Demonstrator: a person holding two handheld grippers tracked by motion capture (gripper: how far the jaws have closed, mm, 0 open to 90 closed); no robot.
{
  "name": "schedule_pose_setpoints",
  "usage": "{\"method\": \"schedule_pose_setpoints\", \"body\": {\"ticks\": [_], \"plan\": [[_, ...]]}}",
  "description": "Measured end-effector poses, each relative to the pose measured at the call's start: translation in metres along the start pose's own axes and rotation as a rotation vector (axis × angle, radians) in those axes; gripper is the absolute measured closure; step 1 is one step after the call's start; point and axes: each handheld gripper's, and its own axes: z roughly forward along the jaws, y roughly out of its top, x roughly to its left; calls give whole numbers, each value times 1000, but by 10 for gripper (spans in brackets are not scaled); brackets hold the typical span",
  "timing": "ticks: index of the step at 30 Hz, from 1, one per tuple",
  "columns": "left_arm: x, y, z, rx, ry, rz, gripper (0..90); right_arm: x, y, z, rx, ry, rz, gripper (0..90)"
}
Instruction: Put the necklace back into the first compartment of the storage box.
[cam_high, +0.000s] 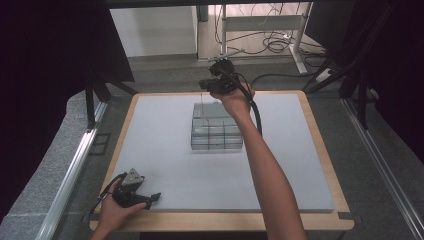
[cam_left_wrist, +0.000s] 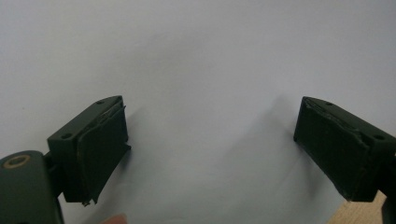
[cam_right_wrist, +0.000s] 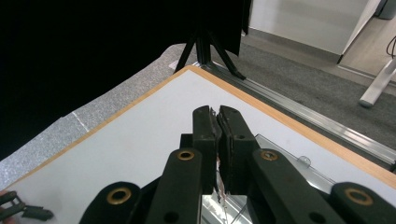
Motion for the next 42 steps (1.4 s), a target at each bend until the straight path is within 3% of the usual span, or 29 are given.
{"method": "schedule_pose_setpoints", "body": {"ticks": [7, 15, 31, 42], "plan": [[0, 0, 0, -5, 2, 1, 98, -9, -12, 24, 19, -4, 40, 844], [0, -1, 0, -4, 5, 0, 98, -16, -23, 36, 37, 8, 72, 844], [0, -1, 0, -3, 5, 3, 98, -9, -33, 58, 84, 14, 65, 844], [0, -1, 0, -4, 4, 1, 98, -16, -56, 78, 148, 15, 88, 844]]}}
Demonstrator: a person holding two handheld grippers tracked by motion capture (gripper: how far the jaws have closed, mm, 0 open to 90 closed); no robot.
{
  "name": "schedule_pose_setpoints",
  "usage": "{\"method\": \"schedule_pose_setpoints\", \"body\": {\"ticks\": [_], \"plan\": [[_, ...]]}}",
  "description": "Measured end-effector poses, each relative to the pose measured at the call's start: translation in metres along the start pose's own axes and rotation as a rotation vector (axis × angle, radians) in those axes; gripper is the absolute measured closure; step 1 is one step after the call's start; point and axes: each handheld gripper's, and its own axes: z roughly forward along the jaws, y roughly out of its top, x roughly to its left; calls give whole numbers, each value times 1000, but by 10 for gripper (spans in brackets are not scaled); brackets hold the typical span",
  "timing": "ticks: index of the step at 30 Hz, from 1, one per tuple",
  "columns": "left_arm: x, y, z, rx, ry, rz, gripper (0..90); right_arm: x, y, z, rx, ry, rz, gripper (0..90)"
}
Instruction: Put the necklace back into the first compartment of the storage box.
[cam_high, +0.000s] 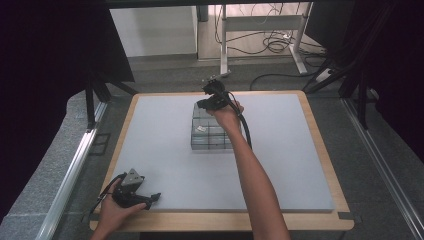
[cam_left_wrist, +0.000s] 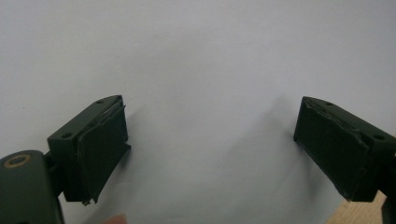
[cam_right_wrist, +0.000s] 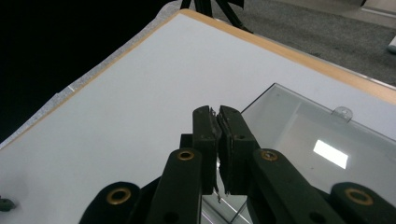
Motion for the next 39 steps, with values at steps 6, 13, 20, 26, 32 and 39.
{"method": "schedule_pose_setpoints", "body": {"ticks": [6, 13, 20, 26, 32, 39], "plan": [[0, 0, 0, 1, -4, -3, 98, -1, -8, 11, 29, 1, -2, 843], [0, 0, 0, 2, -4, 2, 98, -3, -19, 28, 80, -4, -1, 843], [0, 0, 0, 4, -3, 4, 99, -4, -34, 45, 124, -4, 12, 842], [0, 0, 0, 3, -4, 2, 98, -7, -46, 60, 162, -11, 15, 841], [0, 0, 0, 2, -3, 1, 98, -9, -54, 69, 184, -15, 26, 841], [0, 0, 0, 3, -3, 2, 98, -13, -60, 74, 202, -35, 22, 840]]}}
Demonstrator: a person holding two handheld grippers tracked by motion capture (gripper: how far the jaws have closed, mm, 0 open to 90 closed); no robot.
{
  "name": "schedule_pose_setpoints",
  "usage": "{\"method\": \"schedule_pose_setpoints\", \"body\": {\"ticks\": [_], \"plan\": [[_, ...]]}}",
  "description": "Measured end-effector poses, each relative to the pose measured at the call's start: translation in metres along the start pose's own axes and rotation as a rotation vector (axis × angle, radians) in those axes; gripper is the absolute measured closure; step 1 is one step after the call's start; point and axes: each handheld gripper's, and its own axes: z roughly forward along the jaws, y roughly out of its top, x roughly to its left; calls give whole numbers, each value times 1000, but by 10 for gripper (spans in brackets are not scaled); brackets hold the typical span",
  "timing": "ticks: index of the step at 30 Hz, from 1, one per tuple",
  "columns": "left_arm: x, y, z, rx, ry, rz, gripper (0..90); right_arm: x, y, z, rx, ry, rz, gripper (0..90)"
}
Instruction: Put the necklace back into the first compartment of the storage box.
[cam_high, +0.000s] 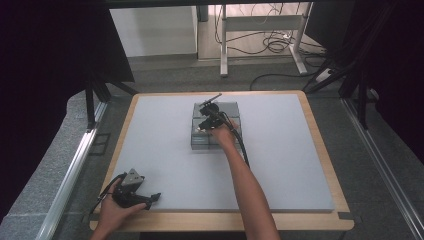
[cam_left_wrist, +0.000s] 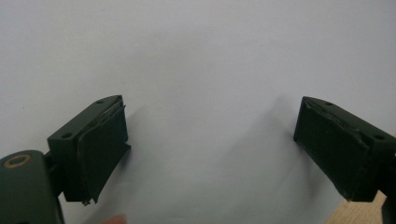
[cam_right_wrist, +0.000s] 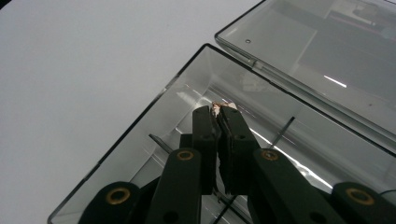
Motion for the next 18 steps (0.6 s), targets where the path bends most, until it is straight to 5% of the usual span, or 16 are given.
{"method": "schedule_pose_setpoints", "body": {"ticks": [3, 7, 18], "plan": [[0, 0, 0, 0, 0, 0, 98, -1, -1, 0, -4, 3, -3, 825], [0, 0, 0, 0, 0, 0, 98, 0, 0, -1, -29, 10, 13, 613], [0, 0, 0, 1, 0, 0, 98, 1, -1, -23, -80, 55, 50, 440]]}}
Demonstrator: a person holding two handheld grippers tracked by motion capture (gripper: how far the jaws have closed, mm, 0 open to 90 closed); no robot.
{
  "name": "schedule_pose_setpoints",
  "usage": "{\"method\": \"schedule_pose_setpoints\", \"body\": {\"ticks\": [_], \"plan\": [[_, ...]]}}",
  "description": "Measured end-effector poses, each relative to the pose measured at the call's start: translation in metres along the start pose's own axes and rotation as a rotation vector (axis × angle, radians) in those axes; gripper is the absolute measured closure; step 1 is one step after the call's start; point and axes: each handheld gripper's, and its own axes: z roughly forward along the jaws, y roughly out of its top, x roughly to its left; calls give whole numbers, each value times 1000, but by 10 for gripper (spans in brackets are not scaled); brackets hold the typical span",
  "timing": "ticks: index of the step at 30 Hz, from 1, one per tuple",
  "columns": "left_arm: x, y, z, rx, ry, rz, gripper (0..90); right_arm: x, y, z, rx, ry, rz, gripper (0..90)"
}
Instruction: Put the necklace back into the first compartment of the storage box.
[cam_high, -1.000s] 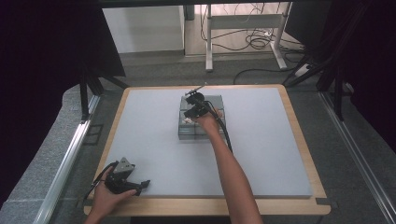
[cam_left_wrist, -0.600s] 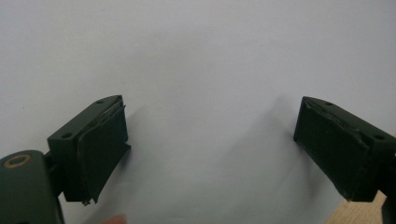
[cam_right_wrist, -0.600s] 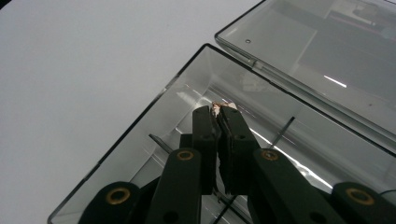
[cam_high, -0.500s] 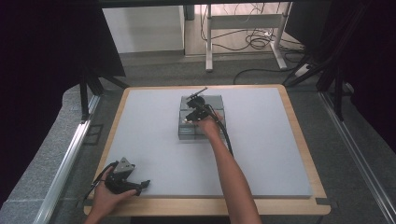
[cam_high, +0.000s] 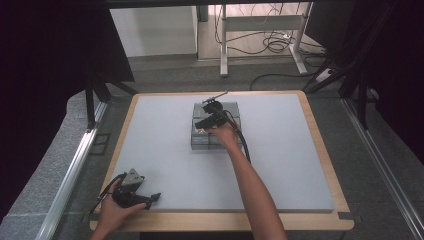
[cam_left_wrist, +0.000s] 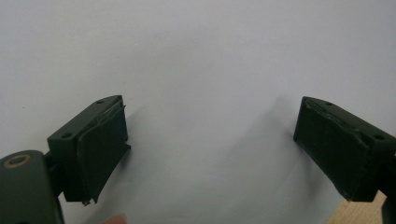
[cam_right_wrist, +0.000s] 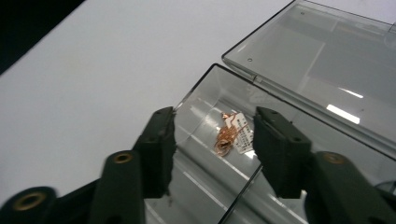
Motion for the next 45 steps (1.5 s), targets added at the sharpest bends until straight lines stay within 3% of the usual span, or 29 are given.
{"method": "schedule_pose_setpoints", "body": {"ticks": [4, 6, 14, 17, 25, 33, 38, 45], "plan": [[0, 0, 0, 1, 1, 0, 99, 4, -10, -18, -42, 5, -28, 371], [0, 0, 0, 0, 2, 1, 98, 8, -17, -30, -74, -32, -58, 327], [-1, 0, 0, 1, 4, -3, 97, 18, -53, -82, -145, -3, -115, 296], [-1, 0, 0, 1, 4, -4, 97, 18, -73, -102, -158, -11, -134, 288], [-1, 0, 0, -2, 5, -5, 97, 7, -135, -148, -232, -14, -111, 269], [-1, 0, 0, -3, 6, -6, 96, -10, -189, -172, -212, -76, -87, 251], [-1, -1, 0, -5, 10, -9, 96, -17, -195, -173, -219, -92, -72, 247], [-1, -1, 0, -3, 8, -9, 96, -24, -198, -170, -223, -68, -87, 232]]}}
